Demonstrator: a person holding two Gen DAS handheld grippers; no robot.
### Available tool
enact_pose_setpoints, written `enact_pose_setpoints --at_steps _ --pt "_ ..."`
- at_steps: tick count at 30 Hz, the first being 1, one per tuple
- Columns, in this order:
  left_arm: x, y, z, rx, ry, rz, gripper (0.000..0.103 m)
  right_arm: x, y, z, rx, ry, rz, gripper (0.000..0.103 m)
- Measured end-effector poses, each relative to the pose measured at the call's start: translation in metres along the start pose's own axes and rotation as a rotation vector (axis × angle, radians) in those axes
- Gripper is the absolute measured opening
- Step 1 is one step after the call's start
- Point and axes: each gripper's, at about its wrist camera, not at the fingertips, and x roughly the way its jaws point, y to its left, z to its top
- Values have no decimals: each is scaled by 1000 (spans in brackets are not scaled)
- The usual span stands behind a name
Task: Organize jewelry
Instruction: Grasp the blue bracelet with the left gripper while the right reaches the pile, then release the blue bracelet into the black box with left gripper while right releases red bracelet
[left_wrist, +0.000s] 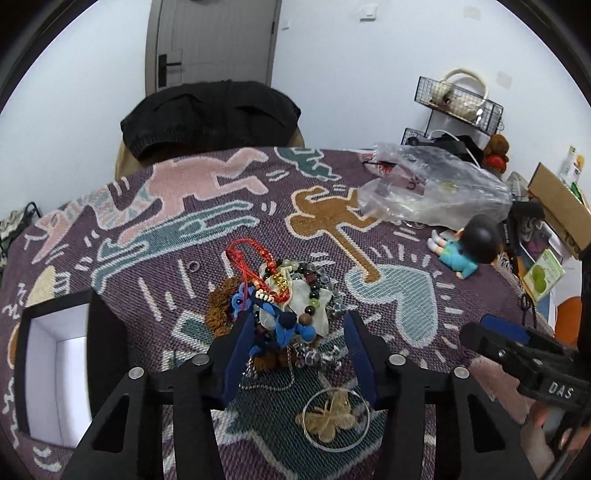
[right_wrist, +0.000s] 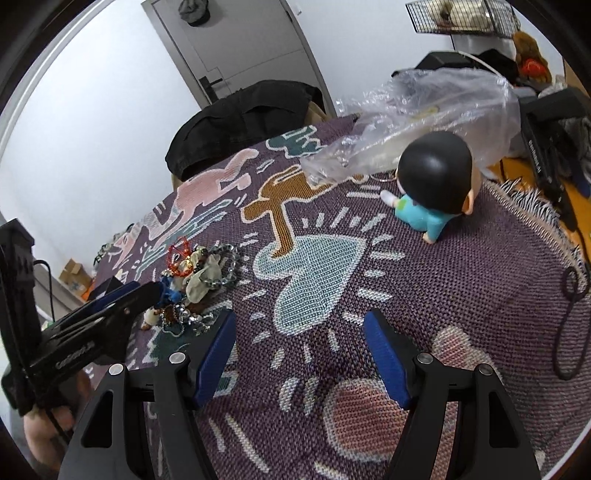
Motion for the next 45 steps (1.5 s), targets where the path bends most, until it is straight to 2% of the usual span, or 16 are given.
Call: enact_pose_setpoints --at_steps 2,3,4,6,9,12,22,26,29,45 --pt "9 0 0 1 19 7 50 4 -2 1 12 6 6 71" --pt "14 1 0 -4 31 11 40 5 -3 2 17 7 8 71" --pt "17 2 -1 -16 40 9 23 6 -3 3 19 8 12 71" --pt "18 7 -1 -47 49 -8 11 8 -1 4 17 10 16 71" --pt "9 8 1 -46 14 1 11 11 1 6 19 18 28 71" --pt "-3 10 4 -57 -7 -28 10 14 3 7 25 23 39 71" --pt "-50 26 10 -79 -97 -47 10 25 28 21 13 42 96 71" --pt "-67 32 11 -82 -129 -51 10 34 39 30 0 60 121 61" --pt "-77 37 12 -83 -148 -52 10 43 46 35 1 84 132 60" --pt "-114 82 8 -150 -218 -1 10 94 109 55 -118 209 156 60"
